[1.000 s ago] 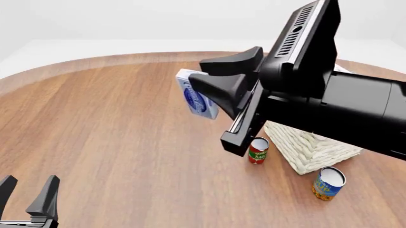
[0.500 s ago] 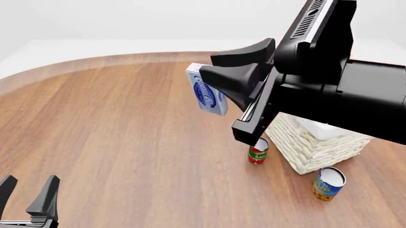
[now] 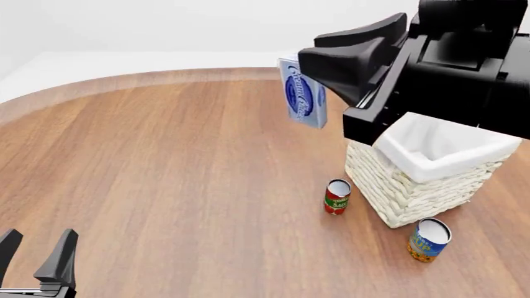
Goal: Pick up the alphabet soup and the cream cheese box, and put them in the basket.
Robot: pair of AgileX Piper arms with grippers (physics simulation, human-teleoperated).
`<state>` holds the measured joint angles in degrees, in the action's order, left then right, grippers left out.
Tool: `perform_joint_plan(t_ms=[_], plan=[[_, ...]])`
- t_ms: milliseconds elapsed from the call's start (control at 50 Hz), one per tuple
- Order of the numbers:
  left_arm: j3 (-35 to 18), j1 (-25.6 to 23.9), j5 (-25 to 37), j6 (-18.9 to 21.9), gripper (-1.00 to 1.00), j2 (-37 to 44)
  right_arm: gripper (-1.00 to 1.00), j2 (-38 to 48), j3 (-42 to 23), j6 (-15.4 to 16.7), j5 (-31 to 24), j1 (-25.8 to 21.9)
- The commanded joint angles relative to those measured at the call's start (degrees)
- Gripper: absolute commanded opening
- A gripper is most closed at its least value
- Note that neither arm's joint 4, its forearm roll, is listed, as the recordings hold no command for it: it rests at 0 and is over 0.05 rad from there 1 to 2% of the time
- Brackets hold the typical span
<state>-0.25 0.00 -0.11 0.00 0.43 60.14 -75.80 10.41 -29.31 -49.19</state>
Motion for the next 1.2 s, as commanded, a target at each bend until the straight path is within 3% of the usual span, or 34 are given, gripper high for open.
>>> perform_joint_plan(t_ms=[20,280,840,1200], plan=[[0.0,0.0,0.0,0.0,1.0,0.0,-1.0,0.0,-3.5,-1.0,-4.8,3.5],[0.0,0.0,0.0,0.0,1.0,0.0,-1.0,0.4,-4.7,-1.4,-8.0,6.4],[0.0,0.0,0.0,0.0,1.0,0.0,-1.0,-3.2,-6.3,0.8,-18.8,14.8],[0.0,0.0,0.0,0.0,1.0,0.0,-1.0,-5.4,-3.7,0.3,-19.4,20.6]])
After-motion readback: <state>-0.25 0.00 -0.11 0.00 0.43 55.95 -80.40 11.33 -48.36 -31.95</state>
